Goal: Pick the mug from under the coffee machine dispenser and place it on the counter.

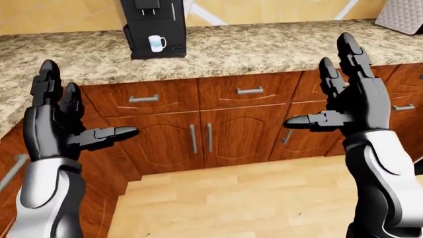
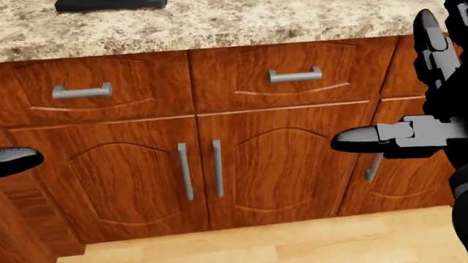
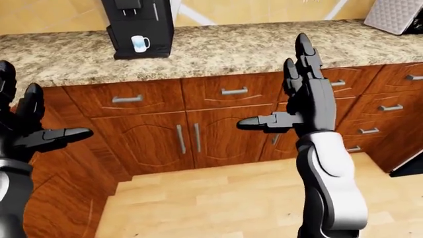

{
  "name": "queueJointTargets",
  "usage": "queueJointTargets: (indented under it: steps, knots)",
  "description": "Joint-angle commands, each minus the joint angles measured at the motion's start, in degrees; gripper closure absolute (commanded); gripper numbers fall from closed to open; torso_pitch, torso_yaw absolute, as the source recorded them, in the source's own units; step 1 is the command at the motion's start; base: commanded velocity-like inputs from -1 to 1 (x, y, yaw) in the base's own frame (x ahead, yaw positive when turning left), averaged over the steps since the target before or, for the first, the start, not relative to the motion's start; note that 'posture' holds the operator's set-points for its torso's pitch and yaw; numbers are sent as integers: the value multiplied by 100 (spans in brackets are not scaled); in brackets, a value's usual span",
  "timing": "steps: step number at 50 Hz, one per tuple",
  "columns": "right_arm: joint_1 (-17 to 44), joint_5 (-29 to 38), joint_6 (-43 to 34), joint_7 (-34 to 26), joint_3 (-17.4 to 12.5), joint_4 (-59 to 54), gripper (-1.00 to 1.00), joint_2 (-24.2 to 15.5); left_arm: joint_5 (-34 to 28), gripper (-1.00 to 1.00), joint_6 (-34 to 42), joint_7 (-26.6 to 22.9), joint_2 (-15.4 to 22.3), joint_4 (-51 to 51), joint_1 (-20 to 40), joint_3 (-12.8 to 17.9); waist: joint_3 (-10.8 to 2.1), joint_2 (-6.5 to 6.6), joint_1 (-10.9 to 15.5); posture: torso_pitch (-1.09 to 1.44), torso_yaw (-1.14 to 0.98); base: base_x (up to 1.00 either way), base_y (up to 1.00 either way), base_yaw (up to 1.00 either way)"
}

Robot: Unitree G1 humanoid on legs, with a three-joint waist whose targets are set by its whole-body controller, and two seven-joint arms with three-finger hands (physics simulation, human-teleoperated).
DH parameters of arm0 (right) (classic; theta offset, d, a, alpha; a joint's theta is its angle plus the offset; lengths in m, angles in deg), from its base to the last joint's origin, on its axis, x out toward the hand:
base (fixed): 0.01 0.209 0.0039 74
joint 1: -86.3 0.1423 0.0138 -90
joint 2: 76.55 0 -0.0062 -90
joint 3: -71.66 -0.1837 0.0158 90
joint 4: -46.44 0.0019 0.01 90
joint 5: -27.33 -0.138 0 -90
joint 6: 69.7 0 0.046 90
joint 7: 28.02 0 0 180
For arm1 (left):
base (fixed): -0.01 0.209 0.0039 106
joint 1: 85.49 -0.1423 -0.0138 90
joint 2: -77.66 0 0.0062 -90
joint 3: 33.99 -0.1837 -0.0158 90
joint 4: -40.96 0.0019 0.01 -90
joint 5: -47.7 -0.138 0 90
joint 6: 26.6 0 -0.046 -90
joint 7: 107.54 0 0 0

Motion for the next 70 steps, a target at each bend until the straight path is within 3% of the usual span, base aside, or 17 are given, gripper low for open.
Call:
queueJointTargets:
  steps: [1, 7, 9, 12, 13, 14, 23, 28, 37, 42, 44, 51, 55, 56, 59, 65, 70]
  knots:
    - [96, 5, 120, -1, -5, 97, -100, -23, -10, -100, -148, -7, 111, -146, 101, 59, -113, -30, -3, 0, 0, 0, 22, 0]
    - [57, 38, 164, -58, 13, 109, -100, -17, -42, -100, -154, -11, 110, -145, 108, 45, -102, 98, 7, 0, 0, 0, 21, 0]
    - [62, 41, 159, -71, 15, 116, -100, -16, -32, -100, -137, -18, 117, -166, 105, 67, -50, 276, -7, 0, 0, 0, 16, 0]
    - [65, 39, 159, -90, 12, 132, -100, -11, -101, -100, -179, -28, 131, -166, 94, 39, -128, 816, -5, 0, 0, 0, 15, 0]
    - [62, 48, 171, -97, 19, 128, -100, -9, -90, -100, -146, -30, 126, -190, 105, 48, -106, 545, 24, 0, 0, 6, 10, 0]
    - [64, 45, 163, -104, 22, 143, -100, -7, -92, -100, -144, -32, 120, -190, 108, 53, -88, 628, 4, 0, 0, 8, 10, 0]
    - [65, 70, 164, -150, 22, 150, -100, -7, -74, -100, -74, -28, 137, -234, 142, 85, -33, 240, 61, 0, 0, 13, 4, 0]
    - [102, 56, 134, -151, 11, 161, -100, -24, -55, -100, -43, -13, 150, -249, 166, 91, -86, -275, 94, 0, 0, 19, 0, 0]
    - [92, 45, 119, -158, 10, 199, -100, -19, -27, -100, -20, -3, 162, -288, 153, 108, 28, 155, 37, 0, 0, 25, 0, 0]
    - [64, 53, 153, -177, 17, 192, -100, -11, -41, -100, -60, -13, 155, -258, 138, 104, -120, 669, -60, 0, 0, 26, 0, 0]
    - [51, 66, 173, -187, 26, 186, -100, -7, -43, -100, -56, -17, 151, -271, 127, 101, 15, 635, 0, 0, 0, 27, 0, 0]
    - [49, 71, 169, -197, 25, 198, -100, 0, -65, -100, -74, -30, 144, -254, 125, 95, 14, 279, 112, 0, 0, 28, 0, 0]
    - [55, 74, 159, -198, 18, 198, -100, -1, -48, -100, -66, -23, 150, -244, 142, 115, -127, -254, 143, 0, 0, 29, 0, 0]
    - [71, 69, 139, -190, 13, 199, -100, -4, -44, -100, -56, -18, 147, -257, 141, 106, -63, -16, 67, 0, 0, 30, 0, 0]
    - [87, 22, 88, -173, -13, 221, -100, -7, -12, -100, -8, 0, 168, -281, 170, 129, -45, -108, 36, 0, 0, 29, 10, 0]
    - [137, -39, -2, -145, -26, 276, -100, -42, 43, -100, 61, 36, 205, -315, 209, 152, 10, 143, -13, 0, 0, 29, 13, 0]
    - [115, -58, -7, -138, 14, 270, -100, -22, 46, -100, 22, 33, 196, -300, 172, 155, -183, 781, -66, 0, 0, 29, 19, 0]
